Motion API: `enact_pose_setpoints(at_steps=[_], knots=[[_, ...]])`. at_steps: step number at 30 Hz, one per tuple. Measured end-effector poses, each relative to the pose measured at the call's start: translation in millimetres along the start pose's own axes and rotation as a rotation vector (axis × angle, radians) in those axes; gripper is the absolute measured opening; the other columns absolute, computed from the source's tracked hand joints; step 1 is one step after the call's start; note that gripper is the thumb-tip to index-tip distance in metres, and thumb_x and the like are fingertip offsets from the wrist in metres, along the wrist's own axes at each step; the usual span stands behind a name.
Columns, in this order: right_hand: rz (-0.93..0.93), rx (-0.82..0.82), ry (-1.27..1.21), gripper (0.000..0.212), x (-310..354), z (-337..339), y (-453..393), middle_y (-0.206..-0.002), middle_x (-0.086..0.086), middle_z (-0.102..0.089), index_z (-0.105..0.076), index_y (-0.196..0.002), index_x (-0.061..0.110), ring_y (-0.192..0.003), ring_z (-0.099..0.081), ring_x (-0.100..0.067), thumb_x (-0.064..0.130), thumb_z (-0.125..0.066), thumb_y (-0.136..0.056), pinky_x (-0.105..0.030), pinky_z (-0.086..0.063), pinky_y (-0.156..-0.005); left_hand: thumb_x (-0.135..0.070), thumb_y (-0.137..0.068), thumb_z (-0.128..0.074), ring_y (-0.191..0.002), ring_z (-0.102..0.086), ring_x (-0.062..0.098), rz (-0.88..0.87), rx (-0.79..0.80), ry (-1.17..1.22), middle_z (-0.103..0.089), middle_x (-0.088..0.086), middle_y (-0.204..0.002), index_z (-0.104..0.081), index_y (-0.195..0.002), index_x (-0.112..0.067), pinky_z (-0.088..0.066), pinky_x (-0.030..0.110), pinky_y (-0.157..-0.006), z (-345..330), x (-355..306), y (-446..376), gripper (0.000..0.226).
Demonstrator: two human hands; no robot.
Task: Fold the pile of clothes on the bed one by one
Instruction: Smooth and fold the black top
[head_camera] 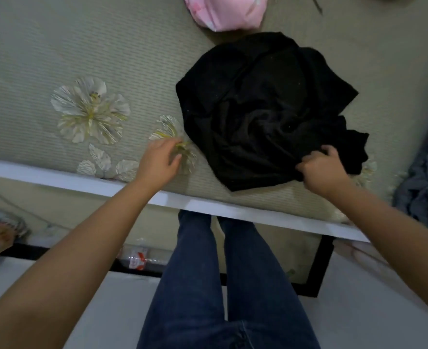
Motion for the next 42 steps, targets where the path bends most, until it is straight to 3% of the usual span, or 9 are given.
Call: enact_pose_setpoints(at_steps=[6, 12, 17, 21, 24, 27, 32, 37, 42], knots=[[-0.353, 0.106, 0.064, 0.032, -83.5, -15.1, 26.1, -0.122, -0.011, -0.051, -0.057, -0.117, 0.012, -0.12, -0.037, -0.031, 0.013, -0.046, -0.087, -0.055, -0.009, -0.11, 0.014, -0.073, -0.055, -0.109, -0.048, 0.05, -0.263, -0.078, -0.202, -0.049, 0.034, -0.122, -0.049, -0.125, 0.008, -0.039, 0.054, -0.092, -32.7, -76.8, -21.8, 0.053], [0.153, -0.698, -0.262, 0.019, 40.4, 56.9, 35.6, -0.067, -0.02, -0.06, -0.064, -0.071, -0.001, -0.064, -0.061, -0.034, 0.006, -0.072, -0.055, -0.033, -0.047, -0.057, -0.004, -0.084, -0.05, -0.112, -0.039, 0.037, -0.143, 0.061, -0.391, -0.041, 0.015, -0.133, -0.044, -0.135, -0.015, -0.04, 0.045, -0.083, -59.3, -74.9, -56.6, 0.053], [0.212, -0.298, -0.022, 0.061, 92.3, -11.5, 16.0, -0.107, -0.003, -0.062, -0.05, -0.129, 0.017, -0.094, -0.059, -0.019, 0.032, -0.067, -0.073, -0.028, -0.045, -0.076, -0.022, -0.088, -0.055, -0.106, -0.041, 0.035, -0.209, 0.034, -0.46, -0.048, 0.02, -0.111, -0.065, -0.106, -0.003, -0.035, 0.041, -0.074, -41.4, -80.4, -66.1, 0.028], [0.222, -0.173, -0.315, 0.038, 19.1, -19.0, 2.0, -0.109, -0.01, -0.064, -0.056, -0.121, 0.012, -0.099, -0.06, -0.023, 0.013, -0.057, -0.083, -0.027, -0.04, -0.082, -0.017, -0.089, -0.055, -0.096, -0.051, 0.029, -0.094, -0.068, -0.164, -0.057, 0.02, -0.095, -0.069, -0.09, 0.001, -0.036, 0.035, -0.083, -6.3, -81.9, -68.6, 0.023], [0.081, -0.199, -0.933, 0.031, -86.2, 3.4, 8.1, -0.1, -0.011, -0.066, -0.064, -0.112, 0.01, -0.09, -0.058, -0.017, 0.006, -0.064, -0.081, -0.014, -0.036, -0.078, -0.013, -0.091, -0.051, -0.054, -0.054, 0.0, 0.159, 0.004, 0.377, -0.057, -0.001, -0.057, -0.056, -0.064, -0.014, -0.042, 0.024, -0.059, 6.4, -80.5, -66.4, 0.027], [-0.216, -0.251, -1.274, 0.027, -172.8, -4.6, 8.0, -0.086, -0.012, -0.059, -0.06, -0.112, 0.004, -0.068, -0.054, -0.003, 0.002, -0.058, -0.085, -0.01, -0.04, -0.064, -0.017, -0.092, -0.048, -0.034, -0.048, 0.002, 0.384, 0.097, 0.789, -0.05, -0.007, -0.035, -0.049, -0.067, -0.016, -0.032, 0.014, -0.038, -5.9, -106.0, -71.9, 0.025], [-0.564, -0.488, -1.139, 0.034, -220.3, -9.1, 4.3, -0.111, -0.023, -0.058, -0.053, -0.119, -0.003, -0.1, -0.057, -0.03, 0.003, -0.051, -0.086, -0.031, -0.042, -0.086, -0.024, -0.099, -0.03, -0.03, -0.043, 0.007, 0.511, 0.287, 1.146, -0.042, -0.005, -0.031, -0.045, -0.069, -0.013, -0.022, 0.01, -0.031, -47.6, -170.4, -93.2, 0.035], [-0.01, -0.524, -0.871, 0.038, -132.1, 19.6, 29.3, -0.107, -0.022, -0.061, -0.061, -0.103, -0.006, -0.105, -0.055, -0.036, 0.013, -0.069, -0.071, -0.034, -0.038, -0.091, -0.005, -0.098, -0.024, -0.047, -0.057, 0.004, 0.297, 0.052, 0.538, -0.059, -0.005, -0.046, -0.047, -0.106, -0.011, -0.037, 0.015, -0.044, -25.5, -150.6, -128.6, 0.025], [-0.189, -0.637, -1.031, 0.033, -131.4, 2.6, 19.7, -0.114, -0.019, -0.061, -0.06, -0.113, -0.004, -0.111, -0.055, -0.031, 0.012, -0.064, -0.084, -0.029, -0.037, -0.095, -0.01, -0.087, -0.058, -0.085, -0.057, 0.031, -0.082, 0.151, -0.18, -0.056, 0.011, -0.079, -0.05, -0.128, -0.003, -0.037, 0.028, -0.073, -27.7, -154.9, -147.5, 0.042]])
Point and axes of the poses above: each hand's wrist, its own y-axis away from the middle knuckle, its own z-axis out of the back of the hand, x = y × z, the point moved 9 cm from there along -y, towards the middle knuckle
